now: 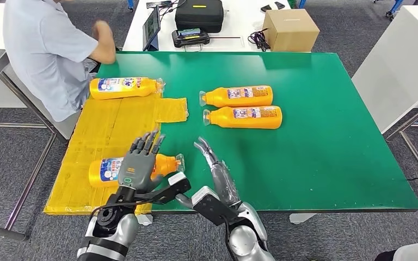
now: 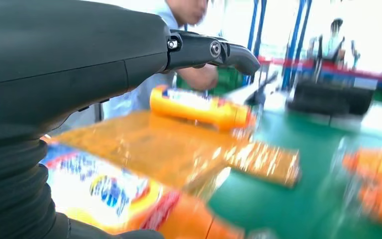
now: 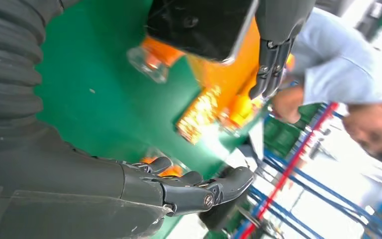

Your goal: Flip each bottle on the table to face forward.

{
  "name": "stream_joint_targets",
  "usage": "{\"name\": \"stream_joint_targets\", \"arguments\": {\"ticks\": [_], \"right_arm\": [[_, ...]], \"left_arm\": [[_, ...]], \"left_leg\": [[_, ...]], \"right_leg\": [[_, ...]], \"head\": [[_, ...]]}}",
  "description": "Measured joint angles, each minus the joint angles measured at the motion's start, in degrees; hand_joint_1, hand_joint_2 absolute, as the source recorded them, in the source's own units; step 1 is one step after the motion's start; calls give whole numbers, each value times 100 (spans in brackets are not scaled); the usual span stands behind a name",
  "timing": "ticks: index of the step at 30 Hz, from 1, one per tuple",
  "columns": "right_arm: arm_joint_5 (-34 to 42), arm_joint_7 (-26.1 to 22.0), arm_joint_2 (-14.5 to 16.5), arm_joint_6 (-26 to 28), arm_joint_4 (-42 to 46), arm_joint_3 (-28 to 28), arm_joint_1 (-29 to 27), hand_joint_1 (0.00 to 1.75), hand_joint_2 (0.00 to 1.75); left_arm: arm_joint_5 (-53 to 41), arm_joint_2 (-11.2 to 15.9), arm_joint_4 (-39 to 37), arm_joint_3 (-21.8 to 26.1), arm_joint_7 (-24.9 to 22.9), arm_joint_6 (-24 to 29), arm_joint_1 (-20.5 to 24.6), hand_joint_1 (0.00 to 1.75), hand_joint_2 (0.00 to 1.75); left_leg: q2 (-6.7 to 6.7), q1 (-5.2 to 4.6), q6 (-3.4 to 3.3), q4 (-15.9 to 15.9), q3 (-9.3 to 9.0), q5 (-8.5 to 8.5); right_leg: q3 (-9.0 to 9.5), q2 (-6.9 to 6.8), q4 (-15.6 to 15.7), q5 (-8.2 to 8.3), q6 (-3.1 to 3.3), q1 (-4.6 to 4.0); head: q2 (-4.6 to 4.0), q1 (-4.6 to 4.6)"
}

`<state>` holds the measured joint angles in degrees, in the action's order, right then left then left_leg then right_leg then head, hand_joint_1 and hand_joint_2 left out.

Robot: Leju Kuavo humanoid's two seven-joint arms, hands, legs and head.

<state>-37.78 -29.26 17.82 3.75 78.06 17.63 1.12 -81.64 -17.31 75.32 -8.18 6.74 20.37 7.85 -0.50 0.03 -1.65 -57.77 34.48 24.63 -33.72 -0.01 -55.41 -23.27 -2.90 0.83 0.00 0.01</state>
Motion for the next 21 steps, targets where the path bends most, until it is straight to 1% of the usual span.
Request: {"name": "stream_joint_targets", "arguments": {"ticks": [4,7,11,13,15,17,19,21], "right_arm": [[31,64,30,157,236,-159,-74,0,175],[32,65,41,174,348,-232,-87,0,175],[143,66,49,123,427,-305,-106,0,0],[633,150,69,-171,442,-374,-117,0,0],[1361,318,101,-628,436,-513,-141,0,0],[1718,388,125,-824,428,-686,-198,0,87],[1634,355,132,-752,493,-840,-304,0,175],[1461,335,132,-665,658,-953,-434,0,175]], "left_arm": [[378,-51,636,-457,301,214,-230,0,175],[448,-69,903,-679,341,235,-342,0,175],[602,-70,1087,-794,401,241,-410,0,175],[1019,-77,1157,-812,569,223,-457,0,175],[1595,-96,1233,-809,807,155,-535,0,175],[2040,-115,1312,-787,1050,60,-661,0,175],[2239,-126,1384,-751,1203,5,-803,0,175],[2277,-130,1435,-715,1248,-11,-908,0,175]], "left_leg": [[-15,-5,-2,0,13,1],[4,-14,-4,0,10,4],[-2,-12,-3,0,11,2],[2,-11,-2,0,10,2],[1,-11,-2,0,10,2],[-2,-11,-2,0,11,2],[-3,-11,-2,0,14,2],[-2,-12,-3,0,17,4]], "right_leg": [[-1,-12,1,-2,-1,6],[-8,-4,1,2,-4,13],[-10,-4,0,1,-3,12],[-10,-3,0,1,-3,11],[-10,-4,0,1,-3,11],[-10,-4,0,0,-3,12],[-11,-4,0,-1,-3,12],[-13,-4,0,-1,-3,13]], "head": [[0,11],[0,10],[0,9],[0,9],[0,9],[0,9],[0,9],[0,9]]}}
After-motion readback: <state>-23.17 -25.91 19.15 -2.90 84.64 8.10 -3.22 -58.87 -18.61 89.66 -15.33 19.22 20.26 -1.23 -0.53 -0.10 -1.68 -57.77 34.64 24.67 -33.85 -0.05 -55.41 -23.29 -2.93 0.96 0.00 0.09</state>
